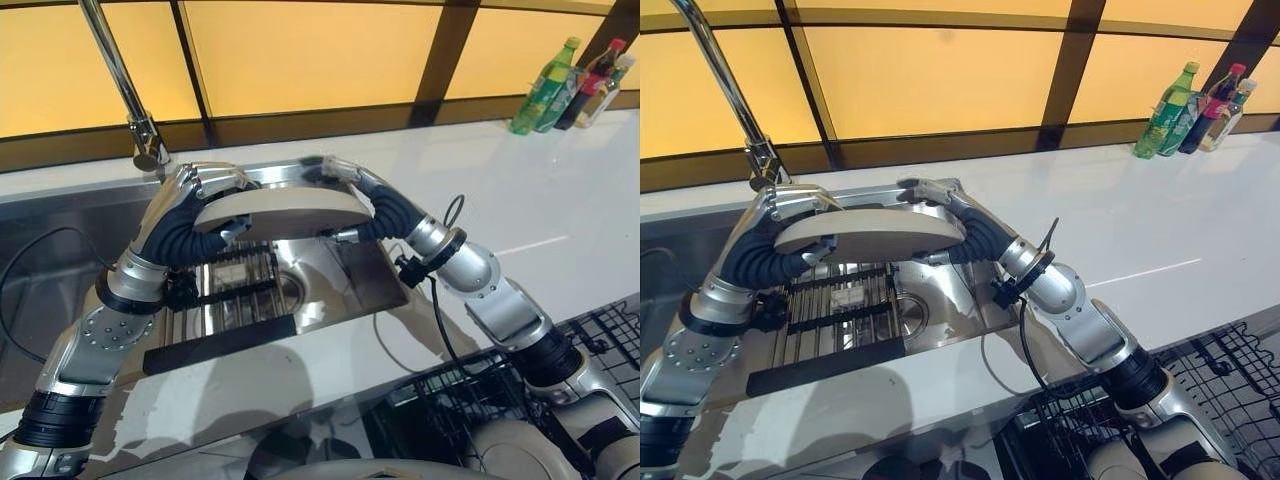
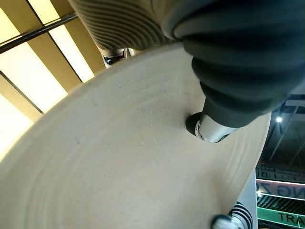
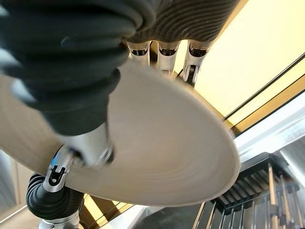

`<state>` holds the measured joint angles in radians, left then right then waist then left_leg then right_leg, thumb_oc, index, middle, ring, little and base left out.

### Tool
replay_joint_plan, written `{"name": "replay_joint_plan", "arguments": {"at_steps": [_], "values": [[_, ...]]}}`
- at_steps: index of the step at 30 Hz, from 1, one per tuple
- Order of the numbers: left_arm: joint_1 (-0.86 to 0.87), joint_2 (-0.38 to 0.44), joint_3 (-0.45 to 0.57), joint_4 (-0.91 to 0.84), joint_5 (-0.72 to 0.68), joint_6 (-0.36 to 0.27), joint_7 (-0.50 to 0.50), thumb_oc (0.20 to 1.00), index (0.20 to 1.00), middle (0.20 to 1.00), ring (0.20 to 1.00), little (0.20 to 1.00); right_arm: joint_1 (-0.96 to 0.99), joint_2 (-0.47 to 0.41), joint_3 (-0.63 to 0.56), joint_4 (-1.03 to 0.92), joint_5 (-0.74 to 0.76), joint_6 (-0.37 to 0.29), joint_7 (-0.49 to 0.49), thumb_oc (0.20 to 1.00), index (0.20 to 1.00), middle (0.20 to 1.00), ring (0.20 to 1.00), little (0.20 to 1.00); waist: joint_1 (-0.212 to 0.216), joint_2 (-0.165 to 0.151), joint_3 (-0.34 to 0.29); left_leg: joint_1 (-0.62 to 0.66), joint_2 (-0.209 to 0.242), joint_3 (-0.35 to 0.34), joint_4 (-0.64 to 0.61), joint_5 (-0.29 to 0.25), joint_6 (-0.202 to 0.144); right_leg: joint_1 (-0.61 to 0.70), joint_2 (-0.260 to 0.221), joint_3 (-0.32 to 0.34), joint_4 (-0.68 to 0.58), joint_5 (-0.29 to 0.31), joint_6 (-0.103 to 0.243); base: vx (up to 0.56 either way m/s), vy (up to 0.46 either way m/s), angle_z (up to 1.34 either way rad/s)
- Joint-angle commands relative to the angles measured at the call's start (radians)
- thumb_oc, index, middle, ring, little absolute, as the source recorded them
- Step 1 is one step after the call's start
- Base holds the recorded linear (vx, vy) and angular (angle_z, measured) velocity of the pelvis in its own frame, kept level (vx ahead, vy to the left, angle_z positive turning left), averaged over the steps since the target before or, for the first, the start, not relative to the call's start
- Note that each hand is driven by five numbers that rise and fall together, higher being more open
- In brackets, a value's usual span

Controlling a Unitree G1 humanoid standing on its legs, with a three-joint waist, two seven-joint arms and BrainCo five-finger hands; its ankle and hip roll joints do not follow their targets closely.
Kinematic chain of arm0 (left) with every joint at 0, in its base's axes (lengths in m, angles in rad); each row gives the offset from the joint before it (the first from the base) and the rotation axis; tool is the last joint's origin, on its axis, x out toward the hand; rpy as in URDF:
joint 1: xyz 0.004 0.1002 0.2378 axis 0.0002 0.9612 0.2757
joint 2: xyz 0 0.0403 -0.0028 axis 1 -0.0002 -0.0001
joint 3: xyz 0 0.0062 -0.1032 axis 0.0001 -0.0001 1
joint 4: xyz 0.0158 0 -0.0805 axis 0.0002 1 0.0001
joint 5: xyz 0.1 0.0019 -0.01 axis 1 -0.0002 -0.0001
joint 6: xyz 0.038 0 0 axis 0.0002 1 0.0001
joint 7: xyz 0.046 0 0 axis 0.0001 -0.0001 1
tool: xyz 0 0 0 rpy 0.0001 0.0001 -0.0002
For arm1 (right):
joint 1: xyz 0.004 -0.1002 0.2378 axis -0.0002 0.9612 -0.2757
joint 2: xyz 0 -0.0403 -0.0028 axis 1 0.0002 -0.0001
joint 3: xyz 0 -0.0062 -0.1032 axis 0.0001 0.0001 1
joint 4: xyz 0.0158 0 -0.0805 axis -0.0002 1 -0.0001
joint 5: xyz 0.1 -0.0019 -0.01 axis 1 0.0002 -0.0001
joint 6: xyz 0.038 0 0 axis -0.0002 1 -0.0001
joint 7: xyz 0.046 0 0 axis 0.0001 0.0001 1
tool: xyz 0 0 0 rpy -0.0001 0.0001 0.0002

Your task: Pick up plates and place into dishwasher.

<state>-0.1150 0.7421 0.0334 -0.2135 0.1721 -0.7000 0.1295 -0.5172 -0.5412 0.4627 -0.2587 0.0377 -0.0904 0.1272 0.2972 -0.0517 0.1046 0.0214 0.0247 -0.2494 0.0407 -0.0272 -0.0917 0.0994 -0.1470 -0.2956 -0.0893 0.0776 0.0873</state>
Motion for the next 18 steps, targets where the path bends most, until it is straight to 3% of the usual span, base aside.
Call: {"name": "replay_joint_plan", "arguments": {"at_steps": [1,13,18], "values": [[-0.090,-0.024,-0.086,-0.055,-0.072,-0.030,0.020,0.200,0.200,0.200,0.200,0.200,-0.118,0.033,0.065,-0.027,0.049,-0.009,0.000,0.200,0.200,0.200,0.200,0.200,0.030,0.005,-0.078,-0.044,-0.057,-0.035,-0.048,0.052,0.056,0.042,-0.067,-0.020,0.180,-0.148,0.038,0.01,-0.003,0.03],[-0.088,-0.038,-0.100,-0.047,-0.057,-0.028,0.051,0.200,0.200,0.200,0.200,0.200,-0.109,0.048,0.073,-0.004,0.064,-0.004,0.005,0.200,0.200,0.200,0.200,0.200,0.024,0.000,-0.078,-0.043,-0.053,-0.025,-0.053,0.056,0.057,0.043,-0.066,-0.011,0.173,-0.142,0.040,0.00,0.002,0.01],[-0.089,-0.039,-0.103,-0.042,-0.059,0.002,0.061,0.200,0.200,0.200,0.200,0.200,-0.099,0.038,0.066,-0.009,0.054,-0.013,-0.014,0.200,0.200,0.200,0.200,0.200,0.018,-0.001,-0.076,-0.038,-0.052,-0.019,-0.057,0.056,0.059,0.040,-0.066,-0.010,0.179,-0.140,0.041,0.00,0.000,0.00]]}}
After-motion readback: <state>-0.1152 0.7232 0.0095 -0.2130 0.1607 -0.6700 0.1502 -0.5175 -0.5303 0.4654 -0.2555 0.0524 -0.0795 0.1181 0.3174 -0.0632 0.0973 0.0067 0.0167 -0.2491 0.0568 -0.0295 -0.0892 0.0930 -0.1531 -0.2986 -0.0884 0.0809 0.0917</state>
